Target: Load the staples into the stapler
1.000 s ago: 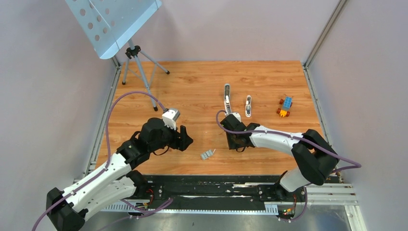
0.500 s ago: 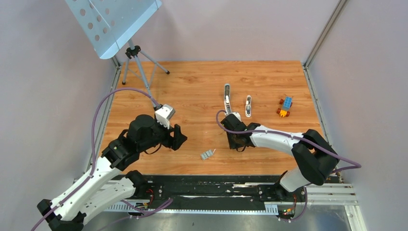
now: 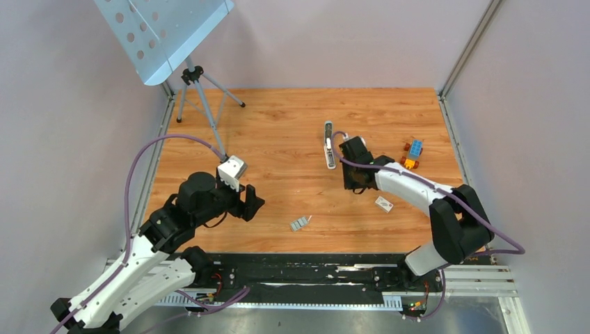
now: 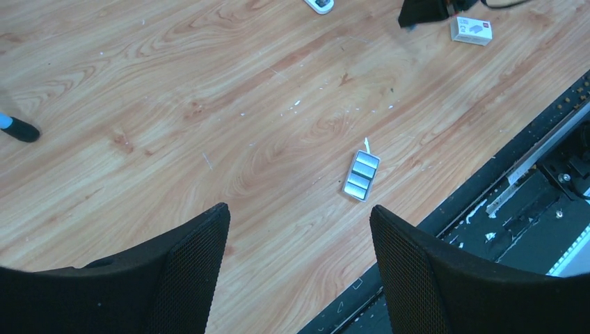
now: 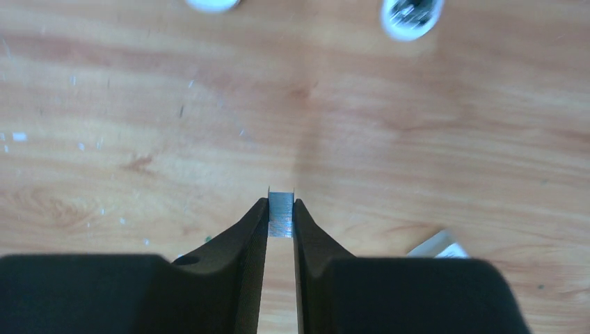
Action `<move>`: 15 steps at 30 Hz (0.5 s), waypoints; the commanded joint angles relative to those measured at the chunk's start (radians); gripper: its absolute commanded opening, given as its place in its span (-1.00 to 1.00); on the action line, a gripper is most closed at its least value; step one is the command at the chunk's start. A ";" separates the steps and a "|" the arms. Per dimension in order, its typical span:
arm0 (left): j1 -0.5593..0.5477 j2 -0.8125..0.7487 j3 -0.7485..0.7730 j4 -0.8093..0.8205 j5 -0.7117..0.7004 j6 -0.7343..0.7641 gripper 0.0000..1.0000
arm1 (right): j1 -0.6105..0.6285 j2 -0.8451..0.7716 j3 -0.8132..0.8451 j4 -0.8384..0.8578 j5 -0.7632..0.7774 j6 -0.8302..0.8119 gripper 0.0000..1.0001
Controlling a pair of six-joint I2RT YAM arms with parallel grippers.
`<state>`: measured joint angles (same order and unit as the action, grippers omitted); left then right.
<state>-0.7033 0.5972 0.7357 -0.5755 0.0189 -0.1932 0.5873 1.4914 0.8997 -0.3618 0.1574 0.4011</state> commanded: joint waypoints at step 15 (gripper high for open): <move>0.005 -0.057 -0.016 -0.005 -0.014 0.017 0.54 | -0.292 0.195 0.249 0.010 -0.073 -0.136 -0.60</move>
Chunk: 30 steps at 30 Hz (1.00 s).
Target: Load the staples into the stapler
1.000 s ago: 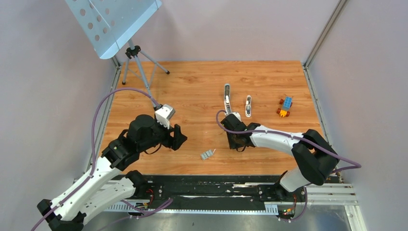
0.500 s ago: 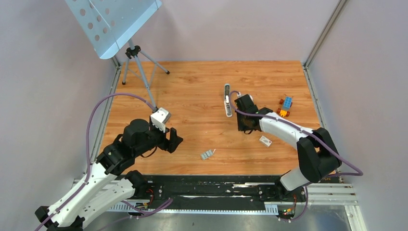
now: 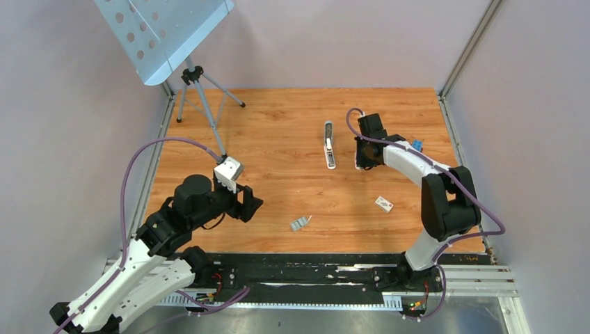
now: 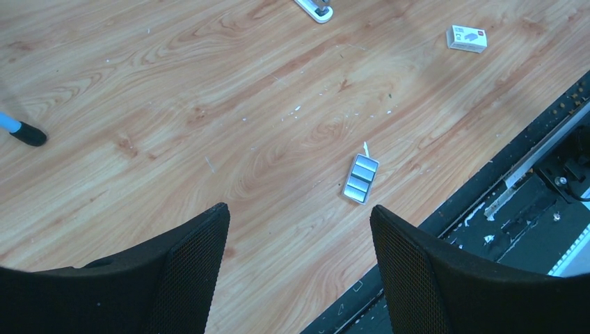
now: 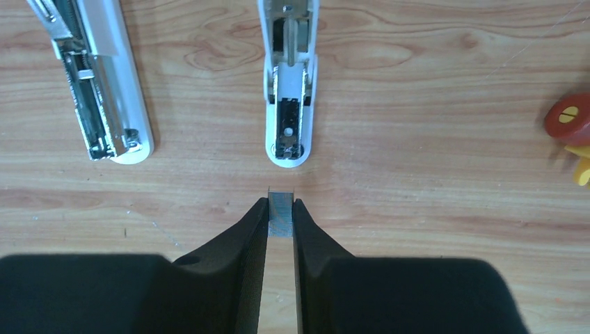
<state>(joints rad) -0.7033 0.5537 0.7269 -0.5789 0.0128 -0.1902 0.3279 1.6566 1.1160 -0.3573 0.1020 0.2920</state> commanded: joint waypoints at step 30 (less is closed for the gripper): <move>0.005 -0.020 -0.009 -0.006 -0.011 0.010 0.57 | -0.071 0.103 0.045 0.137 -0.087 -0.064 -0.60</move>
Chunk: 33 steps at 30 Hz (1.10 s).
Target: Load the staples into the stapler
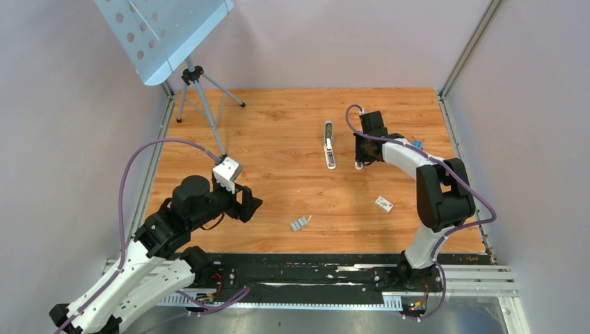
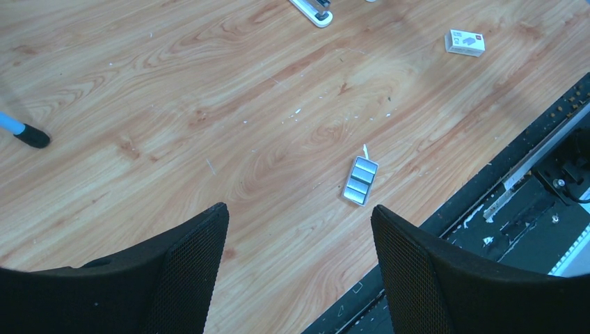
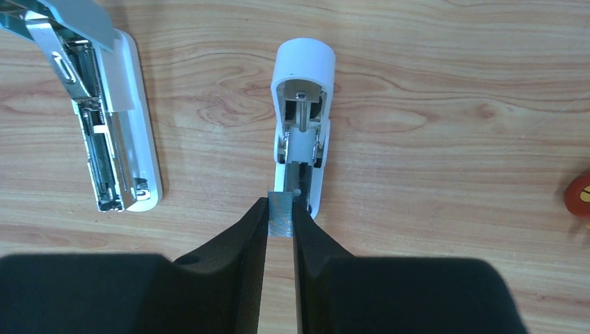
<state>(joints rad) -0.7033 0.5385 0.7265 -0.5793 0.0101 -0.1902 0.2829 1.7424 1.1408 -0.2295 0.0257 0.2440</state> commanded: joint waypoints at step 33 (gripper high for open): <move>0.005 -0.022 -0.007 -0.008 -0.050 0.012 0.57 | -0.042 0.042 0.022 0.032 -0.032 -0.026 -0.60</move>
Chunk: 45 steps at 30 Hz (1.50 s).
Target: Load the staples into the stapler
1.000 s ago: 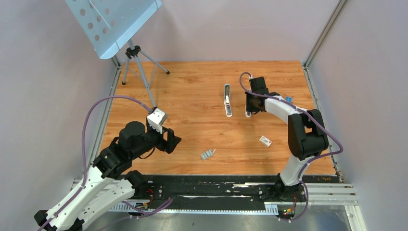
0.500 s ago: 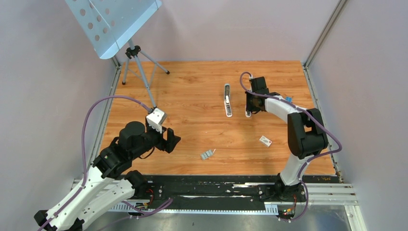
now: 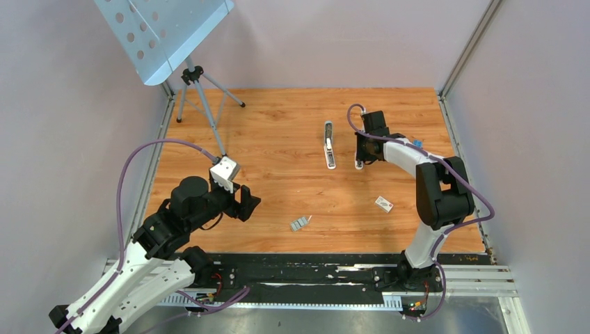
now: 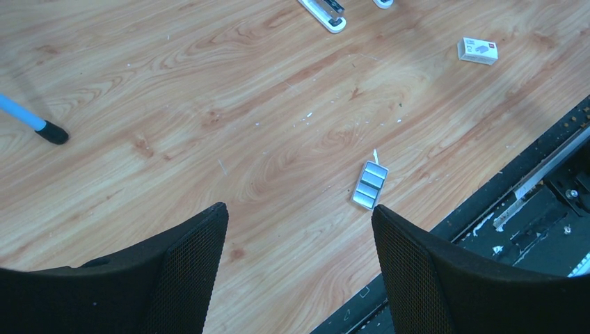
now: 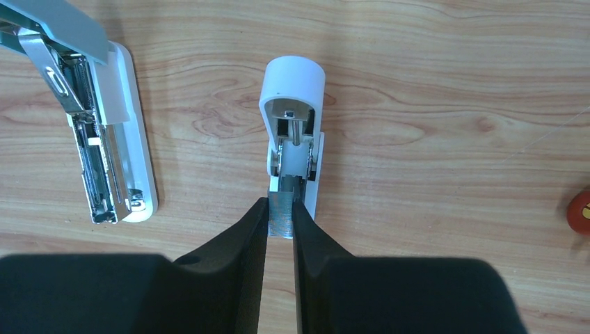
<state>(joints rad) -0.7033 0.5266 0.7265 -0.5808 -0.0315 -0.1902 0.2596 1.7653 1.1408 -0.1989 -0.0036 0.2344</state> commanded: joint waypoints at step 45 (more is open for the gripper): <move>0.005 -0.018 -0.009 -0.007 -0.008 0.014 0.58 | -0.020 0.045 0.046 -0.009 0.045 -0.031 -0.61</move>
<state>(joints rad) -0.7033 0.5205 0.7265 -0.5816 -0.0345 -0.1902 0.2565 1.7870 1.1553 -0.1944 0.0132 0.2153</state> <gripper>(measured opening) 0.788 0.205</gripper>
